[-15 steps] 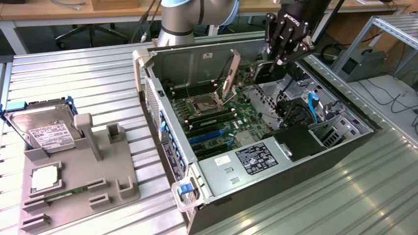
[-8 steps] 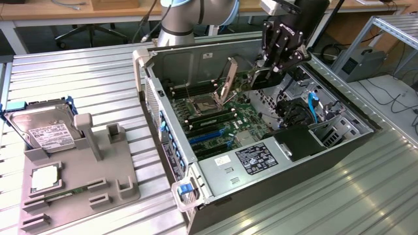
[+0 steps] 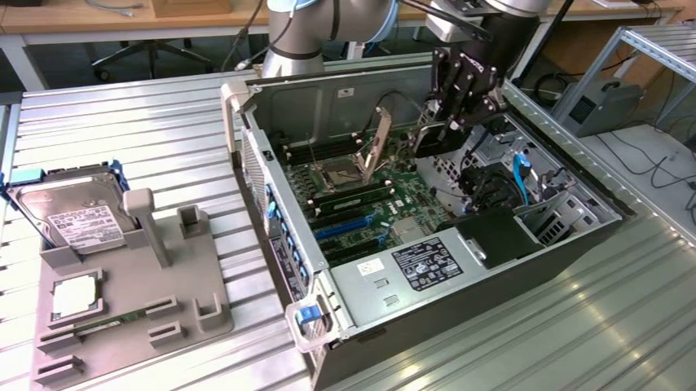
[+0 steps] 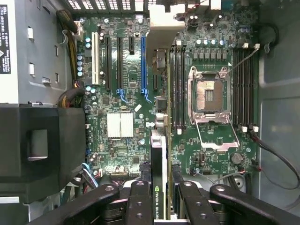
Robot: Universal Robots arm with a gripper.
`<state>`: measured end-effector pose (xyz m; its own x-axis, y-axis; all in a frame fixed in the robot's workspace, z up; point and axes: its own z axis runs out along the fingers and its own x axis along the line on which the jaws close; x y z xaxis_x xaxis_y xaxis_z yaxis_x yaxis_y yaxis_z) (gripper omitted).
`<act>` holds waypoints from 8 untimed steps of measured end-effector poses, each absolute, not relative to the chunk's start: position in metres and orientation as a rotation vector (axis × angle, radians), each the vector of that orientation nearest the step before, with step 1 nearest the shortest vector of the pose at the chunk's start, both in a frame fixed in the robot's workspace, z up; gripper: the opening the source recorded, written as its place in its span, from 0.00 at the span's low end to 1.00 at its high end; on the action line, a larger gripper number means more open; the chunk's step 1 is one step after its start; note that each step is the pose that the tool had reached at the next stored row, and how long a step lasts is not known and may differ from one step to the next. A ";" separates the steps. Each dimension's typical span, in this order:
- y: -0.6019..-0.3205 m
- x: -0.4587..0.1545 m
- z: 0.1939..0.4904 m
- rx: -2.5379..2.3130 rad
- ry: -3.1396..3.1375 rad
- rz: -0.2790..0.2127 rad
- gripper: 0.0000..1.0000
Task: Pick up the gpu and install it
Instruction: 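Insert the gpu into the slot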
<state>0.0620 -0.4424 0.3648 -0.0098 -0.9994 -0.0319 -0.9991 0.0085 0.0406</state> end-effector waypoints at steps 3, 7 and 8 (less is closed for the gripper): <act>-0.442 0.062 0.360 2.206 -2.227 -0.080 0.27; -0.442 0.062 0.360 2.206 -2.227 -0.080 0.27; -0.442 0.062 0.360 2.206 -2.227 -0.080 0.27</act>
<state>0.0618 -0.4424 0.3602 -0.0098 -0.9994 -0.0318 -0.9991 0.0085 0.0406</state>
